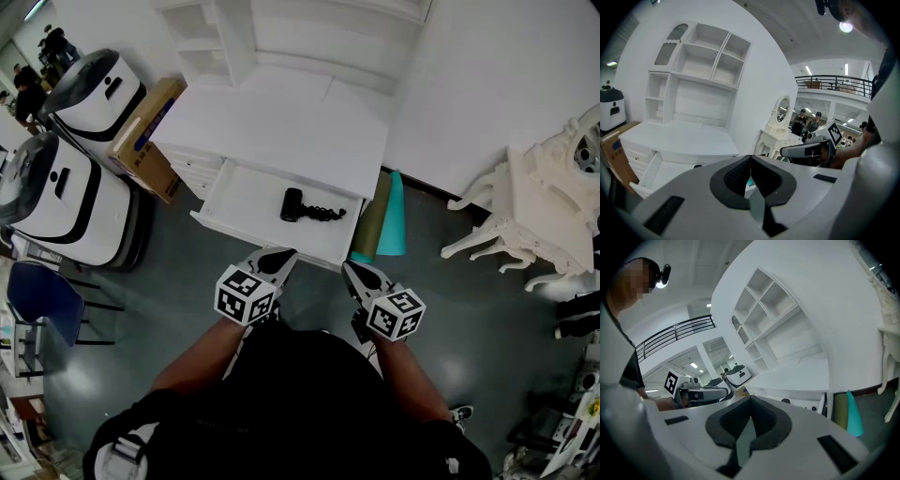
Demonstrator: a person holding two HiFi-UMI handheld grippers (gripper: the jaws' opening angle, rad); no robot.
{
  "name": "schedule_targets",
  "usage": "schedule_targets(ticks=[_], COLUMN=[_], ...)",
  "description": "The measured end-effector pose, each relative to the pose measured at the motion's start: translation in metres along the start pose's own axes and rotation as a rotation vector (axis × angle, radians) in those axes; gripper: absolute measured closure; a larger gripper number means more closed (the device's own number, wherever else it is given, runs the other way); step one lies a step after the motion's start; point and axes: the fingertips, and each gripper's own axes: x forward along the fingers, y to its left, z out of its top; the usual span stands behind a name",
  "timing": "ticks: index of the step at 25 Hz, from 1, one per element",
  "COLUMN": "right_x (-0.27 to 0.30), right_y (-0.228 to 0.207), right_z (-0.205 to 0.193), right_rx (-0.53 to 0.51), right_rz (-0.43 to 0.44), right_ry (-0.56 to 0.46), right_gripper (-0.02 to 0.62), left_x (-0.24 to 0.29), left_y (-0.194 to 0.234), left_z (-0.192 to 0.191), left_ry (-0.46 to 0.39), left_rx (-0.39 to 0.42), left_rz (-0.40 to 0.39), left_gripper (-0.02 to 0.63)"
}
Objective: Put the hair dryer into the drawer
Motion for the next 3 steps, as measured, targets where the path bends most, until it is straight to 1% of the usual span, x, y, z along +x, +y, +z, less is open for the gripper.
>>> schedule_targets(ticks=[3], right_x=[-0.0005], right_y=[-0.0005], right_z=[-0.0002], right_rx=[-0.001], right_rz=[-0.001], right_ry=[0.001], right_gripper=[0.571], left_x=[0.0007], left_y=[-0.0002], left_z=[-0.0001], left_ry=[0.0], left_rx=[-0.004], left_rz=[-0.001], left_gripper=[0.595])
